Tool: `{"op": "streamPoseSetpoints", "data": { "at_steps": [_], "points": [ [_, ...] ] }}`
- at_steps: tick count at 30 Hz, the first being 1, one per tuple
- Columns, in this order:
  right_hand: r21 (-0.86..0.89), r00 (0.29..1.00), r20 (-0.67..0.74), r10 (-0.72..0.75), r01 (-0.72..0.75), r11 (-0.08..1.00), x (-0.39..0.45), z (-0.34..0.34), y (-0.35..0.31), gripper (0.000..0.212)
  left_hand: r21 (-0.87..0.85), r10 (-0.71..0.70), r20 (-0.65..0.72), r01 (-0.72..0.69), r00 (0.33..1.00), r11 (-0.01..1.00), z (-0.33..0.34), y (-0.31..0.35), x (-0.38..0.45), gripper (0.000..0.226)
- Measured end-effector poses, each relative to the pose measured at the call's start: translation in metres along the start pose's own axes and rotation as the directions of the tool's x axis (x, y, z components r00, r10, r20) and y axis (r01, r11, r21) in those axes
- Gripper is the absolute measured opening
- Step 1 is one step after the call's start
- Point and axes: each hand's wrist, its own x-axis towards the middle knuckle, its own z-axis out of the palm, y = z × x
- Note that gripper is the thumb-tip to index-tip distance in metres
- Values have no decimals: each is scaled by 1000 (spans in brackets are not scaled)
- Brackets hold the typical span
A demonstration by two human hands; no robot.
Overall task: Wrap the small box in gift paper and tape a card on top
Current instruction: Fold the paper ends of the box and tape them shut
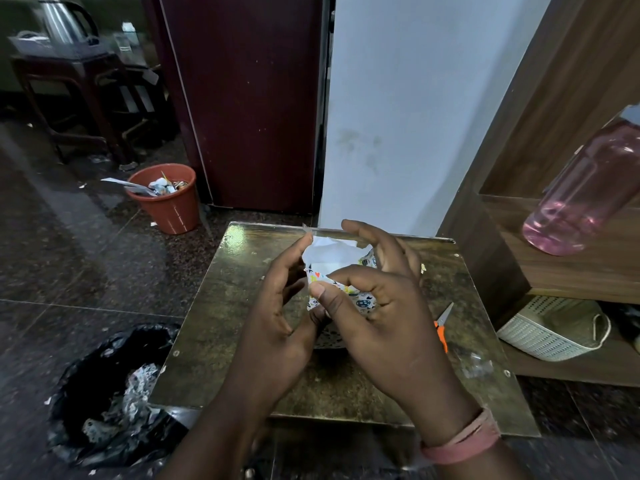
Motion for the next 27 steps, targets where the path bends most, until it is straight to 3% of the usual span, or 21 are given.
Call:
{"op": "streamPoseSetpoints", "data": {
  "at_steps": [4,9,12,18,27],
  "points": [
    [87,1000,6,26,-27,996,0,-4,1,11,-2,-13,18,13,1000,1000,-1,-1,0,72],
    [190,986,-137,93,-66,979,-1,-3,8,52,-25,-27,-43,26,999,999,-3,-4,1,78],
    [241,972,-145,184,-146,959,-3,-1,14,62,-35,-25,-84,22,996,999,-2,-2,2,73],
    [196,973,-134,188,-160,967,-7,5,23,52,-50,-17,-186,7,982,999,-4,-6,3,73],
    [97,987,-109,117,-107,990,-5,1,29,32,55,39,-209,-28,977,998,-2,1,0,66]
  ]
}}
